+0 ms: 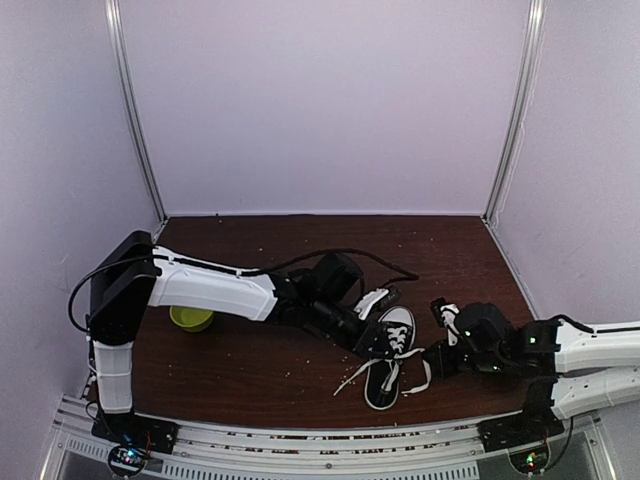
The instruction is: Tie the shoes
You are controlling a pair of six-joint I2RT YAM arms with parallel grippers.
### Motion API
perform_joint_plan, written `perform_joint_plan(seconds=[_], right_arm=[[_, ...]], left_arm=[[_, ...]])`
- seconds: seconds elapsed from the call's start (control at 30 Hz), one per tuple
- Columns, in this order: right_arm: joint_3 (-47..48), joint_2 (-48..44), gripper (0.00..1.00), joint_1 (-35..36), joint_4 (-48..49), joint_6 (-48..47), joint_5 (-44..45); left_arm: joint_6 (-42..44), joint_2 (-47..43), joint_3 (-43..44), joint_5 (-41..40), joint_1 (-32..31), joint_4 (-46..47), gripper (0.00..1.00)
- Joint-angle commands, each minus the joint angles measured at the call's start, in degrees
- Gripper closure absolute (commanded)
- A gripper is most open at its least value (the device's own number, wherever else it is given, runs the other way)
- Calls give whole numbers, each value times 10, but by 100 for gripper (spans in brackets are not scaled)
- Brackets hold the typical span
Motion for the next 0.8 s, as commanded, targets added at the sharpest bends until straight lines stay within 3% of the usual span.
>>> perform_joint_plan(seconds=[0.0,0.07,0.3,0.4,0.57,0.77], right_arm=[[21,10,100,-4,26,-22,-15],[23,20,100,-4,39,-28,-33],[30,53,100,-4,53,-33,-56],[30,55,100,-4,55,-34,-58],[27,57,100,-4,62,-34,-59],[25,59,100,-4,68,-33,-60]], left_arm=[[68,-34,-12,-20,-4,-74,100],[74,-40,-15,-26,-4,-83,100],[39,-75,-14,-73,11,-71,62],[11,-71,-9,-85,25,-55,52],[-6,-23,50,-72,31,-77,49],[-8,32,101,-39,32,-107,55]])
